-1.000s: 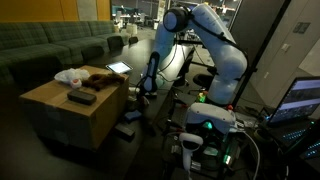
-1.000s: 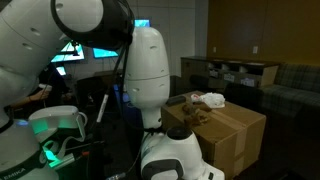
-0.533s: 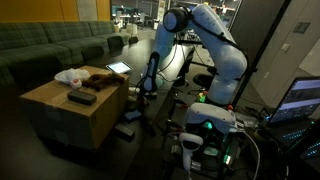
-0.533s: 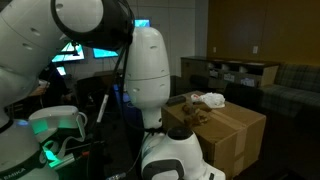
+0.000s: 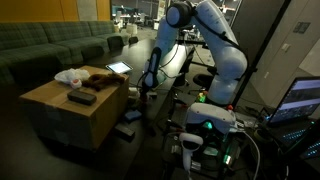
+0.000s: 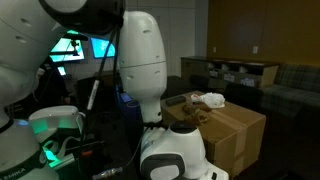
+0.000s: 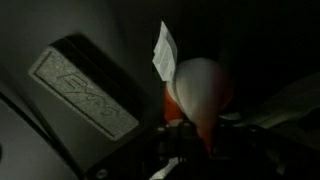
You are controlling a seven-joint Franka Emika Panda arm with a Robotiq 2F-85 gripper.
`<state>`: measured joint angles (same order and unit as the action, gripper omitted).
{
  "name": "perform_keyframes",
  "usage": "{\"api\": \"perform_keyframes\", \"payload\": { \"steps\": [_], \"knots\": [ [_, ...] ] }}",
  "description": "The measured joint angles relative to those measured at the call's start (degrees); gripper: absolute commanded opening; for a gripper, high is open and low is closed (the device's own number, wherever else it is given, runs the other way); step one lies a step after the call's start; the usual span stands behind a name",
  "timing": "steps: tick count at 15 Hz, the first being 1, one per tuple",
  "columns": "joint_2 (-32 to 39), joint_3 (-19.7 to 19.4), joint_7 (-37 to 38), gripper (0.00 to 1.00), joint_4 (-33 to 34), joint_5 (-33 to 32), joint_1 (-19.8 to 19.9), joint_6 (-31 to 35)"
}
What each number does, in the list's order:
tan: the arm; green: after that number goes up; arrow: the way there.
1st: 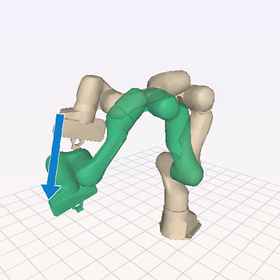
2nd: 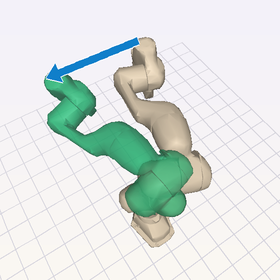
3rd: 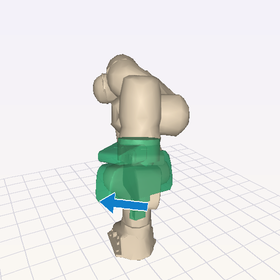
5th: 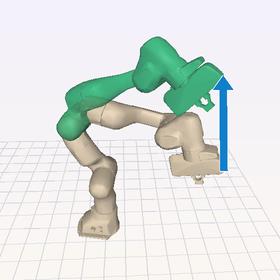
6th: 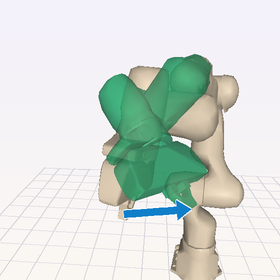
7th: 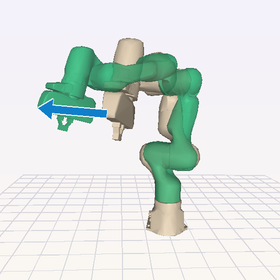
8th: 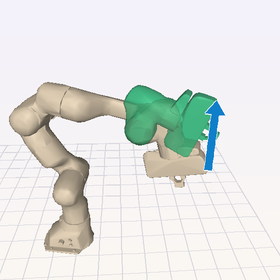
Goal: Put the white towel on the table, then the moose on the box, then the duster on the table, then the turnip plushie on the box, then the plastic on the table, then the blue sponge on the box, then the duster from the box to the table, lastly, the other duster from the table to the box
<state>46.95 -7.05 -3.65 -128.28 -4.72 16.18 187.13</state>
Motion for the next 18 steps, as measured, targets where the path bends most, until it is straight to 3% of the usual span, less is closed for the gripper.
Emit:
{"api": "perform_keyframes", "payload": {
  "steps": [4,7,12,18],
  "knots": [
    [-7.14,-4.16,-0.19,0.03,-5.08,0.00,-3.41,-3.71],
    [-13.06,-10.38,-0.13,0.03,-9.02,0.00,-9.72,-4.75],
    [-21.56,-27.33,1.06,0.03,-13.40,-0.05,-26.64,-5.25],
    [-26.55,-49.01,4.72,0.03,-13.57,-0.05,-48.65,-6.66]
  ]
}}
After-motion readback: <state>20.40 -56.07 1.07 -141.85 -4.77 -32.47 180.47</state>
